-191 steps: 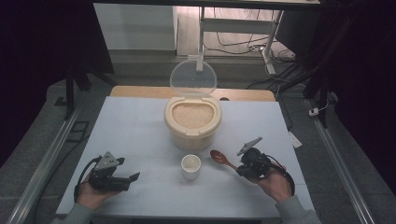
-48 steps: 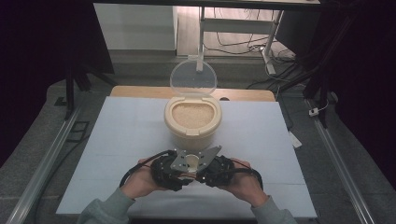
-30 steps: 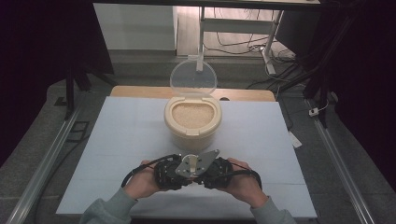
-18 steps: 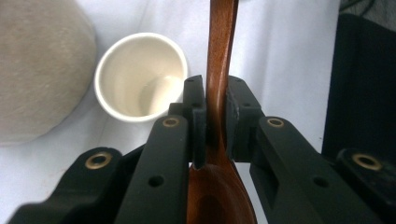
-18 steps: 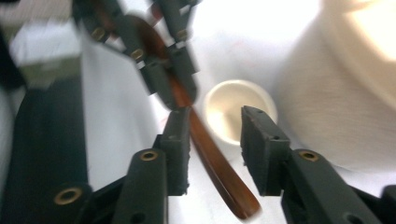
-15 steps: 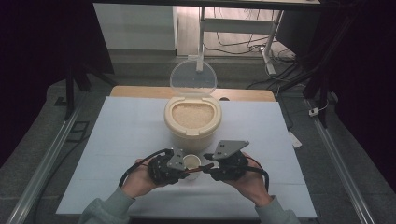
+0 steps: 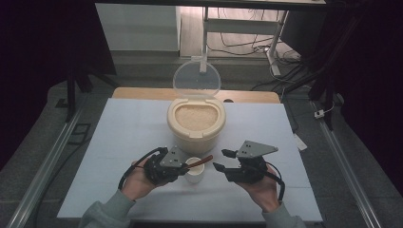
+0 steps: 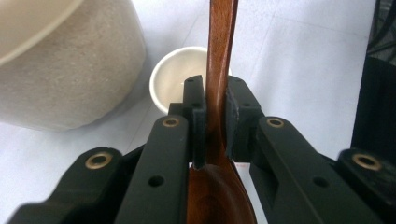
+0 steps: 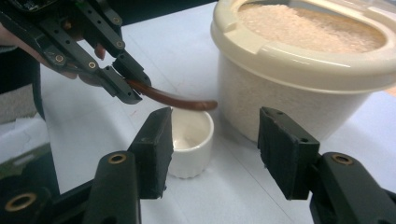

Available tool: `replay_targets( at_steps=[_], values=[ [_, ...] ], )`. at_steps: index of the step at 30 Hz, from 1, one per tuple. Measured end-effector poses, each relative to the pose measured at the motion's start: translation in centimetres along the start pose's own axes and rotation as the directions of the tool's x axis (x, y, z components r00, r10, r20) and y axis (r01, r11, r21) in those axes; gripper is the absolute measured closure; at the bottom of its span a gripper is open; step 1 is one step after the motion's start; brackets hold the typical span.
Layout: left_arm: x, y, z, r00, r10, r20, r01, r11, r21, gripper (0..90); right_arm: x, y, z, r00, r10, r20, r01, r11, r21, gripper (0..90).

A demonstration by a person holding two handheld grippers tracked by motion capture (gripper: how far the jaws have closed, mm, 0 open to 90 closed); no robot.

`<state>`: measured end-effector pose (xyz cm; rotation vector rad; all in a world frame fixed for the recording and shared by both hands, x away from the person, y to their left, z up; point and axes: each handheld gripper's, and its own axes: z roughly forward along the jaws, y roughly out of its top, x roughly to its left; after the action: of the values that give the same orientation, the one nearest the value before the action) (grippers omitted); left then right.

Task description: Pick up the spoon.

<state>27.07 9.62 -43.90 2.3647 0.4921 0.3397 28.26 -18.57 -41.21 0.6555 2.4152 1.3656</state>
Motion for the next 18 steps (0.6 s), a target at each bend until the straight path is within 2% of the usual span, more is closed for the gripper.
replay_targets(
  at_steps=[7,18],
  values=[
    [0.1,0.0,-0.4,0.9998,-0.014,-0.014,0.014,0.9993,-0.034,79.3,-0.3,-0.6,-0.3,0.9975,0.071,0.005,-0.07,0.996,-0.058,39.0],
    [0.0,-0.1,-0.4,0.999,-0.035,-0.028,0.033,0.997,-0.07,79.3,-0.2,-1.2,0.3,0.9927,0.121,-0.004,-0.121,0.99,-0.069,36.8]
  ],
)
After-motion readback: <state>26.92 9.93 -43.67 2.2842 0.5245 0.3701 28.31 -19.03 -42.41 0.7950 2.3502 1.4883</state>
